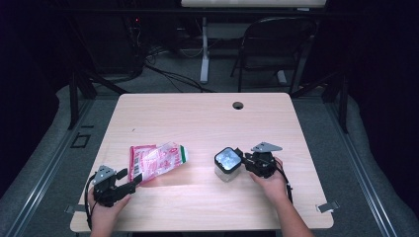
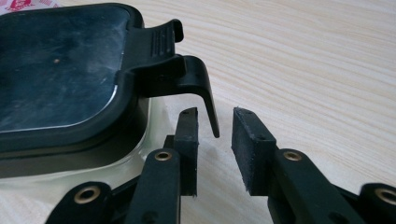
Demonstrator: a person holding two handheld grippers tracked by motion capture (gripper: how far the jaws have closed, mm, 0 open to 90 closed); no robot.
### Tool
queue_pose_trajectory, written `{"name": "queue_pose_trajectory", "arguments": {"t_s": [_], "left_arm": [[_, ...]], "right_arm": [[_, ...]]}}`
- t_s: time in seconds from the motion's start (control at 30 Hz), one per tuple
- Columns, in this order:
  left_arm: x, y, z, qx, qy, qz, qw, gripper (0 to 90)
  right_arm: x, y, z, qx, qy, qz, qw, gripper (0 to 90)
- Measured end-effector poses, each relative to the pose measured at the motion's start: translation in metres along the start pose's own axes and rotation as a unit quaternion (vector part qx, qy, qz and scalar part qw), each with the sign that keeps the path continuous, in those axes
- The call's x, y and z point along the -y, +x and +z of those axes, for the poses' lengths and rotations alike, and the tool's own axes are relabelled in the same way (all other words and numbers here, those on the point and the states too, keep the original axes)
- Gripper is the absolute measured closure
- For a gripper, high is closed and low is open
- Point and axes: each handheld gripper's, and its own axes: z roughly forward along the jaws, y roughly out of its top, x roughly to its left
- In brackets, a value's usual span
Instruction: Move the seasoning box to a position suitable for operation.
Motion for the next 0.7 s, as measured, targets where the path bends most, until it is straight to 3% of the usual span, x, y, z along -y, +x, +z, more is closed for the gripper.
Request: {"name": "queue_pose_trajectory", "arguments": {"t_s": [0.33,0.7], "left_arm": [[0.001,0.002,0.001,-0.005,-0.004,0.0,1.0,35.9],[0.001,0.002,0.002,-0.008,-0.004,0.0,1.0,36.5]], "right_arm": [[0.002,-0.002,0.014,0.0,0.003,-0.002,1.0,76.2],[0.002,0.0,0.015,-0.002,0.006,-0.009,0.9999,83.5]]}}
